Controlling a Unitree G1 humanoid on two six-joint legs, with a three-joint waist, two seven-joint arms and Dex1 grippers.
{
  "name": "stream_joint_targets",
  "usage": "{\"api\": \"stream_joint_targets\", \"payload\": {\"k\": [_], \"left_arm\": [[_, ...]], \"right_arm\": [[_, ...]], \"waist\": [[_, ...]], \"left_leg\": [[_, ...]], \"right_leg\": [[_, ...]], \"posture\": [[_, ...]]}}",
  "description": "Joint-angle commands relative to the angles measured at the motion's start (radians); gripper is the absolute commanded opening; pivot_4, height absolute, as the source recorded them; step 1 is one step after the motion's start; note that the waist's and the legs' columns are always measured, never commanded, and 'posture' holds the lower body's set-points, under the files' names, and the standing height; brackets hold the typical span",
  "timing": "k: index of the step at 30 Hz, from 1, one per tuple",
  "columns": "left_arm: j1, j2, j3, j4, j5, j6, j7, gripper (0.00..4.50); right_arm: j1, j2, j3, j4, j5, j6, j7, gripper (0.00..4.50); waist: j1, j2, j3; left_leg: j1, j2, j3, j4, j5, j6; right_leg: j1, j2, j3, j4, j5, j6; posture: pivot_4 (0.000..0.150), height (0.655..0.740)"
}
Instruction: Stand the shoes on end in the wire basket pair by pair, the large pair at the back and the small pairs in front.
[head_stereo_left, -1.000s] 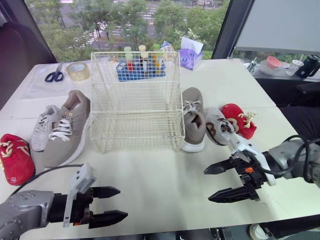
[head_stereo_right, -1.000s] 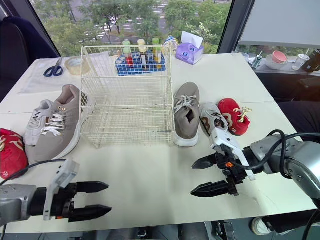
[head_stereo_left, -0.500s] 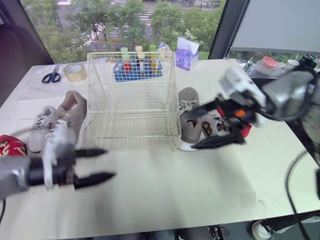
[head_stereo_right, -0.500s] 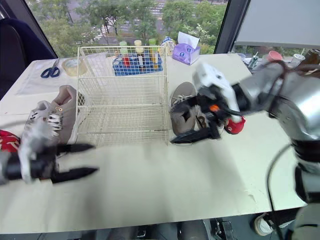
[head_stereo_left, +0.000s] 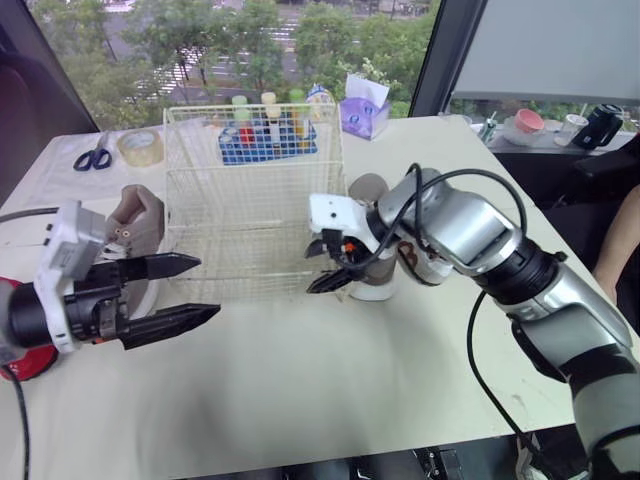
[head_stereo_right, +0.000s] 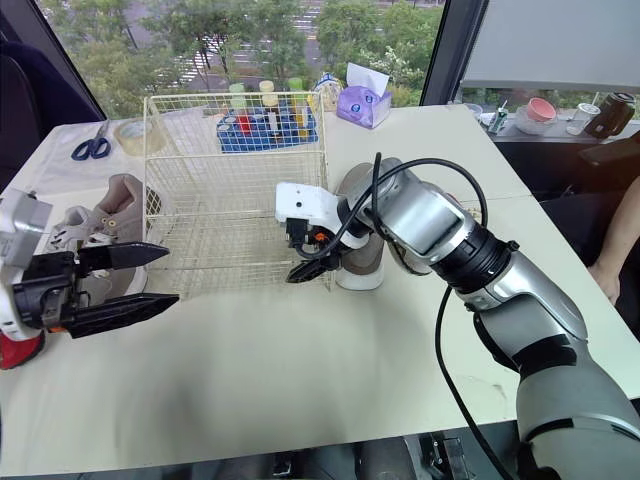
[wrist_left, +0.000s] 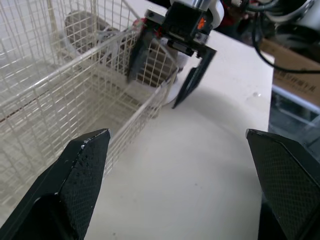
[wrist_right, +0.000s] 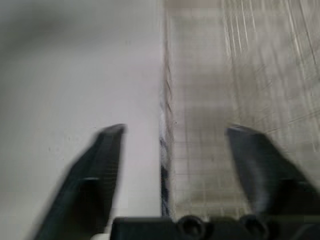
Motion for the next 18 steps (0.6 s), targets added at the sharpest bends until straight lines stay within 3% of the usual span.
{"api": "stream_joint_targets", "payload": {"k": [1, 3, 18], "left_arm": [[-0.004, -0.029, -0.027, -0.030, 0.022, -0.042, 0.006, 4.50], [-0.014, -0.045, -0.061, -0.043, 0.027, -0.052, 0.018, 4.50], [-0.173, -0.075, -0.280, 0.052, 0.132, -0.107, -0.014, 4.50]], "right_arm": [[-0.001, -0.008, 0.037, -0.090, -0.061, 0.022, -0.013, 1.23], [0.014, -0.016, 0.041, -0.118, -0.065, 0.035, -0.004, 0.09], [0.041, 0.054, 0.037, -0.063, -0.219, -0.240, -0.013, 0.09]], "waist": [[-0.001, 0.000, 0.000], [-0.001, 0.000, 0.000], [-0.007, 0.000, 0.000]], "left_leg": [[0.000, 0.000, 0.000, 0.000, 0.000, 0.000], [0.001, 0.001, 0.000, 0.000, 0.000, 0.000], [0.002, 0.003, 0.002, -0.001, 0.001, -0.002]], "right_leg": [[0.000, 0.000, 0.000, 0.001, 0.000, 0.000], [0.000, 0.001, 0.000, 0.001, 0.000, -0.001], [0.000, 0.004, 0.002, 0.002, 0.000, -0.002]], "posture": [[0.150, 0.7400], [0.150, 0.7400], [0.150, 0.7400]]}}
